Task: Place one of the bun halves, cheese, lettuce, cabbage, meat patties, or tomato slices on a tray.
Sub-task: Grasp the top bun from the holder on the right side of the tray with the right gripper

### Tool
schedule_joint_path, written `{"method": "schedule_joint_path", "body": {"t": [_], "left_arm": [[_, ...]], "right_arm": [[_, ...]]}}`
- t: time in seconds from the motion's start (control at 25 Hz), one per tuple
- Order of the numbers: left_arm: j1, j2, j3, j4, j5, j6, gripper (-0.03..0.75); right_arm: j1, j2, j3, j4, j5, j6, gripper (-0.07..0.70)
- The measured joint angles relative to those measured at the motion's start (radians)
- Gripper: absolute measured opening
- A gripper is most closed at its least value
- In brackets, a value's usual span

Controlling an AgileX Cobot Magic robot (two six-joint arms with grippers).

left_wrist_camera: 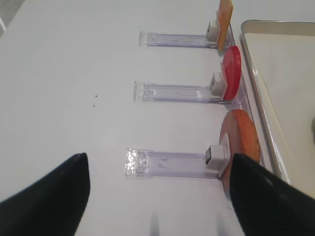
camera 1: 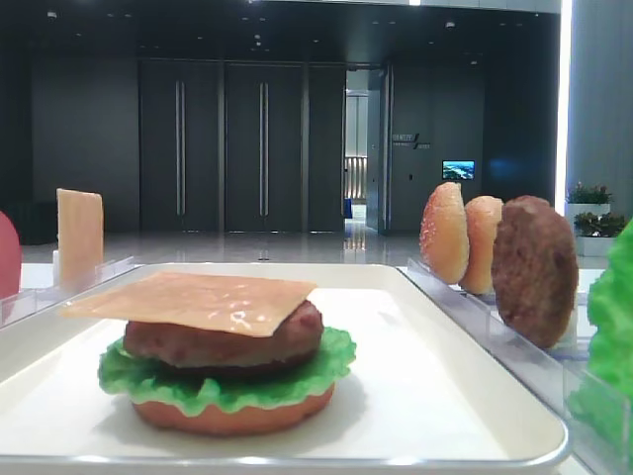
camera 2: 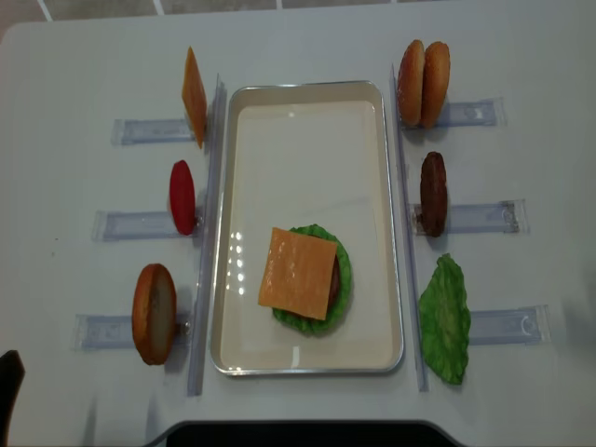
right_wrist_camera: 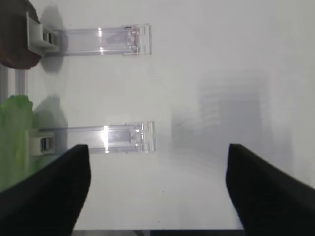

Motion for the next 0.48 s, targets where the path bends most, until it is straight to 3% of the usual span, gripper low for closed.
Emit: {"method": "schedule_joint_path", "body": {"t": [0.48], "left_arm": [[0.0, 0.0, 0.0, 0.0, 0.0, 0.0, 0.692]], "right_arm": [[0.0, 0.598, -0.553, 0.02, 0.049, -0.024, 0.539]]}}
